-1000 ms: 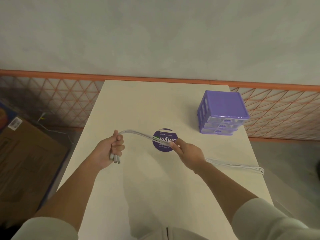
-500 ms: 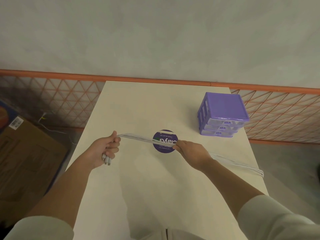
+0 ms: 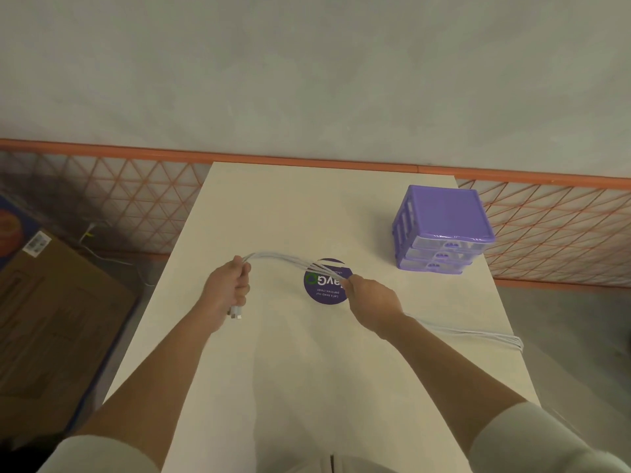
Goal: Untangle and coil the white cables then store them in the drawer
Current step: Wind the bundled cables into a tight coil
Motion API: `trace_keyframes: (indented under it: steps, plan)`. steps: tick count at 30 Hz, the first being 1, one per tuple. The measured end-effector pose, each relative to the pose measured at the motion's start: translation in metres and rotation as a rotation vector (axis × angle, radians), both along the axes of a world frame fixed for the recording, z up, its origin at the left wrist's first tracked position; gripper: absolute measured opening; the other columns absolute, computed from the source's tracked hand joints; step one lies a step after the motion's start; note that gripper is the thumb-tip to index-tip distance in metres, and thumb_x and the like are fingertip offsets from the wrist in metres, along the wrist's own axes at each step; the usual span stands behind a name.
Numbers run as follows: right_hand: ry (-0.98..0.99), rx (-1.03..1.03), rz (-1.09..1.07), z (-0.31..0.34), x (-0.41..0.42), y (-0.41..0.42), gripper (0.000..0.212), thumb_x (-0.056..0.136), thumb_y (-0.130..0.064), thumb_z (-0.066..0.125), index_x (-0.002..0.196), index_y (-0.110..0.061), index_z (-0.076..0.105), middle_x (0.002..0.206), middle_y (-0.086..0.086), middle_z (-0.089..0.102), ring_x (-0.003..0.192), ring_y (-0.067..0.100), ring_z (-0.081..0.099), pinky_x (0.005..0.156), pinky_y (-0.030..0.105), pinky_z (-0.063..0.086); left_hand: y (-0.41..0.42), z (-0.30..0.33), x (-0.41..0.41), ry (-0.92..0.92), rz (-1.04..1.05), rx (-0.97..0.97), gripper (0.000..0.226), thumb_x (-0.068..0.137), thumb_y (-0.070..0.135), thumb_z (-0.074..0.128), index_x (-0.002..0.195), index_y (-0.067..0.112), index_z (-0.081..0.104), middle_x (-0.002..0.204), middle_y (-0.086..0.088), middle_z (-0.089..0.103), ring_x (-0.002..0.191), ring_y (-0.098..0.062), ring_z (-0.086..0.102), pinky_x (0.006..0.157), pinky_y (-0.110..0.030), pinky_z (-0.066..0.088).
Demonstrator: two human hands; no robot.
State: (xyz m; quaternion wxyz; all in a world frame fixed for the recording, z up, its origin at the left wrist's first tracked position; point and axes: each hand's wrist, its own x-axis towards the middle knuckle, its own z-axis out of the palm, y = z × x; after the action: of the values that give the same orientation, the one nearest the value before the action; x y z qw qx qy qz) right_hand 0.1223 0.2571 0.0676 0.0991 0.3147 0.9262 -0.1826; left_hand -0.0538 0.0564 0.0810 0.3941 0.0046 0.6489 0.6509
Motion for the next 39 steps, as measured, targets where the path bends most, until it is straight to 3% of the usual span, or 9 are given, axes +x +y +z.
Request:
trace_keyframes:
  steps: [6,9,11,16,19,22,25,31,39]
  plan:
    - [-0.137,-0.469,-0.141,0.006,-0.023,-0.015,0.026,0.101,-0.010,0.036,0.118,-0.002,0.055,0.103,0.015,0.064,0.084,0.031,0.063,0.059,0.029,0.046,0.042,0.006,0.036,0.437,-0.062,-0.122,0.034,0.106,0.025,0.033,0.077,0.016,0.048,0.062,0.002,0.045,0.048,-0.008,0.032,0.044,-0.018,0.027]
    - [-0.211,-0.841,-0.189,0.028,-0.026,-0.021,0.033,0.101,-0.036,0.044,0.074,-0.017,0.050,0.056,-0.002,0.041,0.040,0.012,0.033,0.038,0.019,0.019,0.050,0.003,0.048,0.593,-0.191,-0.179,0.038,0.105,0.022,0.034,0.072,0.020,0.053,0.082,-0.008,0.065,0.056,-0.006,0.042,0.055,-0.024,0.033]
    - [-0.276,-1.020,-0.177,0.036,-0.029,-0.019,0.038,0.100,-0.039,0.044,0.068,-0.020,0.044,0.050,-0.008,0.030,0.035,0.007,0.020,0.034,0.017,0.013,0.053,0.004,0.056,0.620,-0.266,-0.167,0.039,0.105,0.018,0.034,0.072,0.021,0.056,0.089,-0.001,0.070,0.054,0.005,0.047,0.057,-0.019,0.035]
    - [-0.290,-1.256,-0.052,0.055,-0.037,-0.008,0.030,0.099,-0.025,0.037,0.071,-0.019,0.044,0.046,-0.009,0.026,0.035,0.006,0.019,0.034,0.016,0.012,0.054,0.001,0.068,0.595,-0.353,-0.171,0.031,0.103,0.014,0.039,0.076,0.014,0.054,0.059,0.016,0.060,0.057,0.001,0.050,0.061,-0.015,0.039]
    - [-0.173,-1.094,0.046,0.066,-0.031,-0.011,0.036,0.101,-0.043,0.039,0.081,-0.017,0.056,0.050,-0.010,0.033,0.042,0.009,0.025,0.038,0.018,0.020,0.052,0.005,0.063,0.558,-0.382,-0.137,0.020,0.092,0.008,0.042,0.074,0.005,0.050,0.054,0.006,0.055,0.057,-0.011,0.044,0.059,-0.021,0.038]
    - [-0.082,-0.577,0.228,0.076,-0.025,-0.019,0.041,0.098,-0.054,0.040,0.091,-0.018,0.059,0.073,-0.004,0.050,0.064,0.017,0.046,0.056,0.025,0.040,0.052,0.006,0.051,0.505,-0.365,-0.209,0.025,0.095,0.016,0.043,0.072,0.009,0.049,0.055,0.003,0.047,0.052,-0.012,0.036,0.051,-0.019,0.031]
    - [0.010,-0.149,0.340,0.069,-0.019,-0.018,0.039,0.102,-0.049,0.032,0.100,-0.015,0.050,0.089,0.000,0.056,0.080,0.024,0.055,0.071,0.036,0.045,0.047,0.007,0.038,0.374,-0.371,-0.208,0.036,0.104,0.030,0.037,0.075,0.014,0.050,0.055,0.002,0.043,0.048,-0.010,0.033,0.046,-0.020,0.025]
    - [0.131,-0.092,0.356,0.072,-0.022,-0.017,0.033,0.104,-0.044,0.029,0.097,-0.018,0.049,0.084,-0.001,0.055,0.076,0.023,0.050,0.065,0.033,0.036,0.041,0.022,0.029,0.125,-0.456,-0.037,0.036,0.103,0.036,0.038,0.089,0.010,0.058,0.061,0.000,0.056,0.045,-0.006,0.026,0.040,-0.015,0.019]
    - [-0.003,-0.158,0.418,0.069,-0.036,-0.023,0.028,0.101,-0.037,0.031,0.089,-0.031,0.056,0.095,-0.001,0.066,0.088,0.023,0.063,0.080,0.042,0.052,0.050,0.043,0.037,0.337,-0.621,-0.306,0.033,0.102,0.028,0.041,0.082,0.011,0.061,0.052,0.004,0.063,0.047,-0.014,0.021,0.045,-0.024,0.016]
